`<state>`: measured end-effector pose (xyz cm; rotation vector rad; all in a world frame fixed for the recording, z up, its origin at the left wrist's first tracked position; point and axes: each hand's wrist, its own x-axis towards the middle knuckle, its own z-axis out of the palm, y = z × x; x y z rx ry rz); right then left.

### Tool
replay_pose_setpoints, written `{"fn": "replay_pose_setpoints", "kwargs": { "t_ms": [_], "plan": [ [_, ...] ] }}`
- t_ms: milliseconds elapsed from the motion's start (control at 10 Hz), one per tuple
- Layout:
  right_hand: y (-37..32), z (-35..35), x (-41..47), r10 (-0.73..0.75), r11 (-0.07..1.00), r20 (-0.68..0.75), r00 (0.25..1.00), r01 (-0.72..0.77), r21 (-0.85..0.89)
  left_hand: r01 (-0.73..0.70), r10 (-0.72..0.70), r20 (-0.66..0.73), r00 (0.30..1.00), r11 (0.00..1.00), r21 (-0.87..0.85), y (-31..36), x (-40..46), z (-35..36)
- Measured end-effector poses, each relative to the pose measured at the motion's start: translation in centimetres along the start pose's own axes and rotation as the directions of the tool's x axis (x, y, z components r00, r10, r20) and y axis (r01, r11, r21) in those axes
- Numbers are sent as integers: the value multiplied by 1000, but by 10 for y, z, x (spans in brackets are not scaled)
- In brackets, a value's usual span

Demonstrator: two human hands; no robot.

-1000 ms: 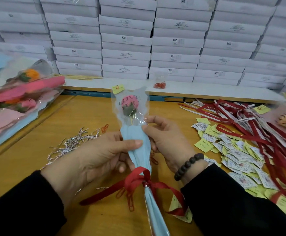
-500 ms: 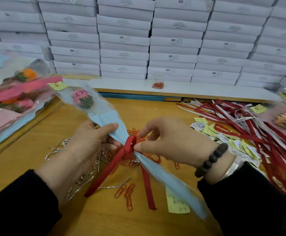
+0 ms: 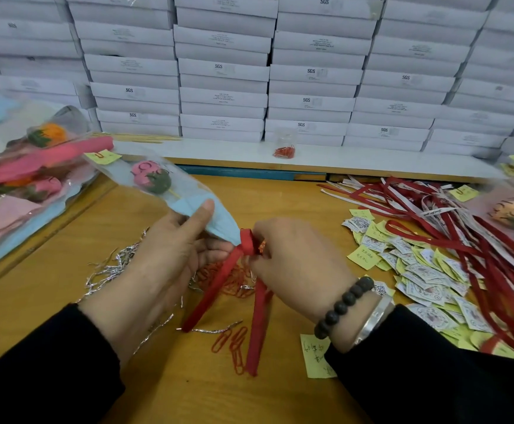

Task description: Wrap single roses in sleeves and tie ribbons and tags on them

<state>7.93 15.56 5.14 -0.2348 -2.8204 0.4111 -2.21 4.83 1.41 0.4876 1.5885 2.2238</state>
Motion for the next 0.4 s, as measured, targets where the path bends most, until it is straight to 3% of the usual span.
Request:
{"fn": "replay_pose_setpoints", "kwargs": {
  "t_ms": [200,300,400],
  "plan": [
    [38,-33,5,133,991,-132,982,-134,-2,66,-69,-58,996,996,-54,0,4,-3],
    [83,-66,6,242,958,-253,937,-272,-88,66,-68,-73,995,997,-30,0,6,-4],
    [140,-99,-9,404,851,-349,846,-487,-196,59,-61,-71,996,998,-30,2,5,-6]
  ]
}}
